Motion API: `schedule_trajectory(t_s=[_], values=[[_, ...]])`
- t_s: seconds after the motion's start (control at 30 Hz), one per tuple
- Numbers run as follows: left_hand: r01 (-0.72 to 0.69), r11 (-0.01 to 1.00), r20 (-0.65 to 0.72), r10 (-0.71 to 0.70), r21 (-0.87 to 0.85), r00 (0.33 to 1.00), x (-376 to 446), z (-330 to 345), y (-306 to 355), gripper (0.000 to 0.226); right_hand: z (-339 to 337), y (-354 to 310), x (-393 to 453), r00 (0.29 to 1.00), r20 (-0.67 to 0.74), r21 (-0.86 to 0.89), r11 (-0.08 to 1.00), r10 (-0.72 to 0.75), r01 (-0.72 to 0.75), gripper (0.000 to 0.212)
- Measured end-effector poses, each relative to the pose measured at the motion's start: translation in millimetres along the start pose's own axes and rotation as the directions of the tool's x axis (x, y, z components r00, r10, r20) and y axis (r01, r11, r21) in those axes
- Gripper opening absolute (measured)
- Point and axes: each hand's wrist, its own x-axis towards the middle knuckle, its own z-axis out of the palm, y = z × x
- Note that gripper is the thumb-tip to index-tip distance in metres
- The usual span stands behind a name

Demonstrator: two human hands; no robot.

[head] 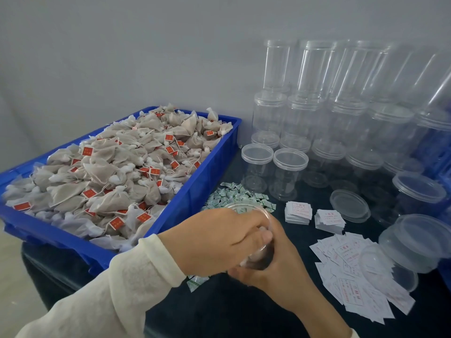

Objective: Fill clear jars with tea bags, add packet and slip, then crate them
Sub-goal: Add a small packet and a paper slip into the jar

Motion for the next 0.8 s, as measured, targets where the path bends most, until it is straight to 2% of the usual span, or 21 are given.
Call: schedule_trajectory(t_s=[0.07,0.17,0.23,0.57,0.67,0.8], values=[[-0.002,0.994,0.047,0.008,-0.108,0.999,-3,2,1,0.036,-2,1,0,1.000,-0.003,-0.008,1.000,-0.002,0.002,0.078],[-0.010,0.999,0.088,0.013,-0.031,0.996,-3,8,3,0.059,-3,0,0,1.000,-0.019,-0.010,1.000,0.015,-0.015,0.068],[-0.048,0.998,0.077,0.045,0.030,0.996,-1,12,4,0.066,-2,0,-2,0.999,-0.032,-0.026,1.000,0.014,-0.014,0.067],[-0.135,0.952,0.137,0.100,0.274,0.985,8,15,13,0.071,-1,-2,-8,0.998,-0.055,-0.007,1.000,-0.012,0.012,0.102],[-0.115,0.960,0.141,0.081,0.255,0.987,10,14,18,0.070,-1,0,-9,0.999,-0.050,-0.005,1.000,-0.020,0.020,0.102],[-0.041,0.994,0.125,0.028,0.105,0.992,15,-3,17,0.070,-7,-1,-4,1.000,-0.028,0.042,0.999,-0.004,0.005,0.083]])
